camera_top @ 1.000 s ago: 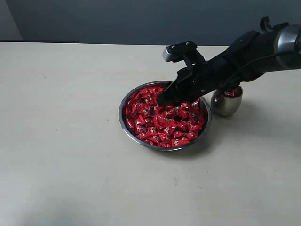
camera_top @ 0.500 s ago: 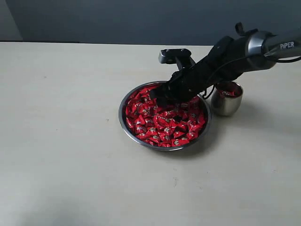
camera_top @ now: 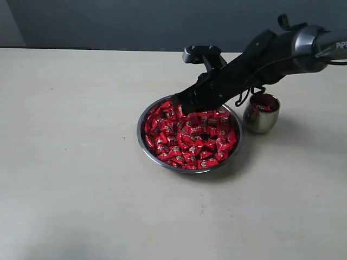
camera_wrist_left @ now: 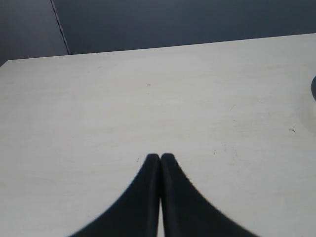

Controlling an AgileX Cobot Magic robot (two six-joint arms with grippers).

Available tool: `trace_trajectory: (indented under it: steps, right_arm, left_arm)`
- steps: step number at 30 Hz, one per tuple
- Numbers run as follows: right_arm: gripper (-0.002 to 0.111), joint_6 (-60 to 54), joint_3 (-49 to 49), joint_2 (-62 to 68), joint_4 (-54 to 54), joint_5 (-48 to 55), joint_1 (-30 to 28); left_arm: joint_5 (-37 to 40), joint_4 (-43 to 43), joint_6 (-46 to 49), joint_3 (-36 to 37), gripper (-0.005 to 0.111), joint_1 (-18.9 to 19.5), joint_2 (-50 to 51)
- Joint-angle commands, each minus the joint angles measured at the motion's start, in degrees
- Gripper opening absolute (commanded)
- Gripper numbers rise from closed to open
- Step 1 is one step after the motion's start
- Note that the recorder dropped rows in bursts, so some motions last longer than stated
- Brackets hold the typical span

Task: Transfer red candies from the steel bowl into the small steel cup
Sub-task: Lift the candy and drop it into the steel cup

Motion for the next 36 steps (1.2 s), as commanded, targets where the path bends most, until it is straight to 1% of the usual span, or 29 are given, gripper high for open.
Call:
trace_trajectory:
  steps: [1,3,6,8,13,15,17,20,33,34,36]
  right_arm:
    - [-0.001,-0.2,-0.4,-3.8,-2.1,3.2,-0.4]
    - [-0.001,0.4,-0.2,-5.5,-3.1,4.5,-1.1]
    - [-0.001,2.3,1.3,-9.7,-5.9,6.9,-3.6]
    - [-0.001,3.3,3.5,-13.3,-7.3,7.4,-6.7]
    - [-0.001,2.8,11.9,-22.2,-8.4,7.5,-17.5]
    - [-0.001,1.7,14.6,-24.3,-8.2,7.2,-20.5]
    - [-0.001,1.6,16.1,-25.0,-5.6,4.5,-22.4]
    - [-0.001,-0.2,16.1,-24.1,-5.2,4.0,-22.7]
    - [-0.001,-0.3,16.1,-17.1,-6.0,-3.0,-22.3]
    - [0.0,-0.3,16.1,-16.8,-6.0,-3.4,-22.3]
    - [0.005,-0.3,16.0,-16.5,-6.0,-4.1,-22.3]
  left_arm:
    - [-0.3,0.1,-0.1,-0.5,0.0,-0.3,-0.3]
    - [-0.3,0.1,-0.1,-0.5,0.0,-0.3,-0.3]
    - [-0.3,0.1,-0.1,-0.5,0.0,-0.3,-0.3]
    - [-0.3,0.1,-0.1,-0.5,0.0,-0.3,-0.3]
    - [-0.3,0.1,-0.1,-0.5,0.0,-0.3,-0.3]
    - [-0.3,0.1,-0.1,-0.5,0.0,-0.3,-0.3]
    - [-0.3,0.1,-0.1,-0.5,0.0,-0.3,-0.3]
    - [-0.3,0.1,-0.1,-0.5,0.0,-0.3,-0.3]
    - [-0.3,0.1,-0.1,-0.5,0.0,-0.3,-0.3]
    - [-0.3,0.1,-0.1,-0.5,0.0,-0.3,-0.3]
    - [-0.3,0.1,-0.1,-0.5,0.0,-0.3,-0.3]
